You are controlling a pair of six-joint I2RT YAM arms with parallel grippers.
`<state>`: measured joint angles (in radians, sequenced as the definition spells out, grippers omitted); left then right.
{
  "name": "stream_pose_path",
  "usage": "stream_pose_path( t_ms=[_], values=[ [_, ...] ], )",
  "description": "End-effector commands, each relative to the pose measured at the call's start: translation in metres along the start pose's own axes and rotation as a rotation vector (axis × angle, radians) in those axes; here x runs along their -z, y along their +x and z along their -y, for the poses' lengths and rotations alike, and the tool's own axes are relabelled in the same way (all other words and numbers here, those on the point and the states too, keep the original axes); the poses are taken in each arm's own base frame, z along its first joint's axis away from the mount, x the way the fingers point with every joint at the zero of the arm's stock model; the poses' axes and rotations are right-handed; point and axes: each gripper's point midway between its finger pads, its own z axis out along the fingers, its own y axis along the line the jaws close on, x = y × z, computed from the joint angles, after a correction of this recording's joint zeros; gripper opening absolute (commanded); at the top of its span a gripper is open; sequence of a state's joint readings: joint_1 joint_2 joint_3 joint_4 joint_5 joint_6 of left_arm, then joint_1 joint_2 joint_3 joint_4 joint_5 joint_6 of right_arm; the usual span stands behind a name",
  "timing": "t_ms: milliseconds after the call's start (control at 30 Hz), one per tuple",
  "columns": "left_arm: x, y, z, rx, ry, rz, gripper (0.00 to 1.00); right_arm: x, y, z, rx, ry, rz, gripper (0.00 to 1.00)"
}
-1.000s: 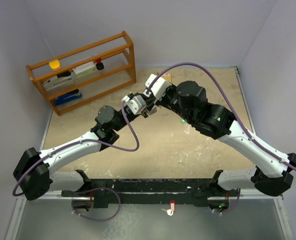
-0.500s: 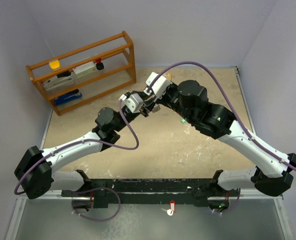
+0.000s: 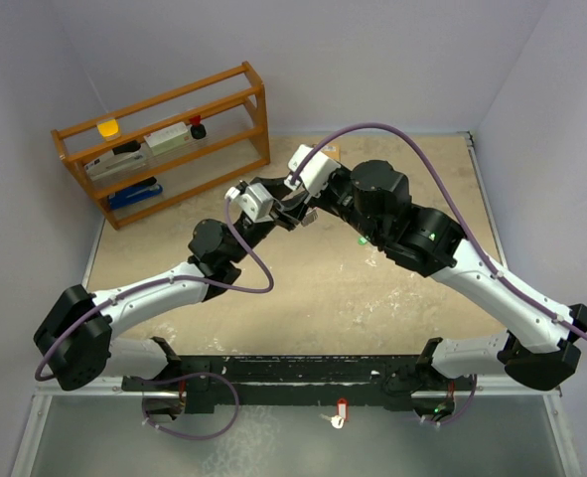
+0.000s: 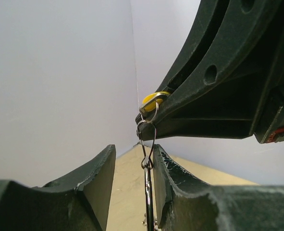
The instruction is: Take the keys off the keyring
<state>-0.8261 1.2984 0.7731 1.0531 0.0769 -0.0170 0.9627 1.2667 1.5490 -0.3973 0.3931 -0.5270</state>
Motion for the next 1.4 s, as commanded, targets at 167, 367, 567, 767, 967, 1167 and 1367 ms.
stream_pose_path(
  t_ms=[167,367,567,767,967,1167,1367],
  values=[
    [-0.004,-0.020,0.000,0.025,-0.004,0.087,0.23,0.007,-0.018,0.017,-0.027,0.053,0.073,0.00],
    [-0.004,-0.023,0.000,0.035,-0.008,0.105,0.22,0.004,-0.017,0.016,-0.024,0.053,0.067,0.00],
    [-0.005,-0.025,0.001,0.038,-0.003,0.110,0.22,0.003,-0.017,0.015,-0.024,0.053,0.067,0.00],
    [-0.004,-0.024,0.003,0.027,0.010,0.106,0.06,0.004,-0.017,0.016,-0.027,0.056,0.068,0.00],
    [-0.001,-0.018,0.001,0.012,0.001,0.076,0.00,0.004,-0.017,0.019,-0.025,0.072,0.071,0.00],
    [0.007,-0.006,-0.005,-0.069,-0.020,0.004,0.00,0.007,-0.022,0.031,-0.007,0.111,0.057,0.00],
    [0.025,0.002,-0.014,-0.202,-0.036,-0.068,0.00,0.012,-0.027,0.044,0.035,0.133,0.035,0.00]
  ],
)
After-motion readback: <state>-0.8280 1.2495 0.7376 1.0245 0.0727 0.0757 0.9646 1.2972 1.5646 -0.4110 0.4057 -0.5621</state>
